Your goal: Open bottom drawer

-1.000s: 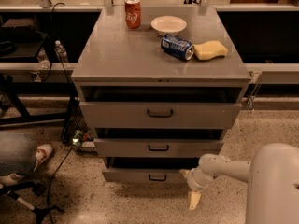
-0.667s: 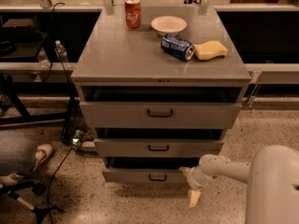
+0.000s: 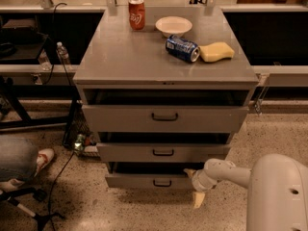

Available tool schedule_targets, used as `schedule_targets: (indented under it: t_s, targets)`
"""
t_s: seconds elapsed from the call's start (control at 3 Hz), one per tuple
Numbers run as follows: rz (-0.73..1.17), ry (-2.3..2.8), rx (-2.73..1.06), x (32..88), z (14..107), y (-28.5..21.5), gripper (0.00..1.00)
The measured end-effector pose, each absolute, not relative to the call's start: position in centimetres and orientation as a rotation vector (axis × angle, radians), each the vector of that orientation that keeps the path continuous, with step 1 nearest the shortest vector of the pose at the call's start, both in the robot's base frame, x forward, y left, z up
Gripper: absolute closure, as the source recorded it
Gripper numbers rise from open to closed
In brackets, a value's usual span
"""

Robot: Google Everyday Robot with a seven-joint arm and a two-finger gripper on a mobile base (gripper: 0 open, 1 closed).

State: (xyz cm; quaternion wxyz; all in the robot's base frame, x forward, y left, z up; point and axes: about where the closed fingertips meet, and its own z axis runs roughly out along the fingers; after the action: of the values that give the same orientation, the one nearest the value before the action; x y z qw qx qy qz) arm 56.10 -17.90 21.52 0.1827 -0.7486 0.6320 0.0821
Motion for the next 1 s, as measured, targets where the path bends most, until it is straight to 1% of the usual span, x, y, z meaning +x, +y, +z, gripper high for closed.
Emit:
schedule_targets:
  t_s: [1.0]
  targets:
    - [0.245,1.788,-2.103,59.0,17.9,-17.0,0.0]
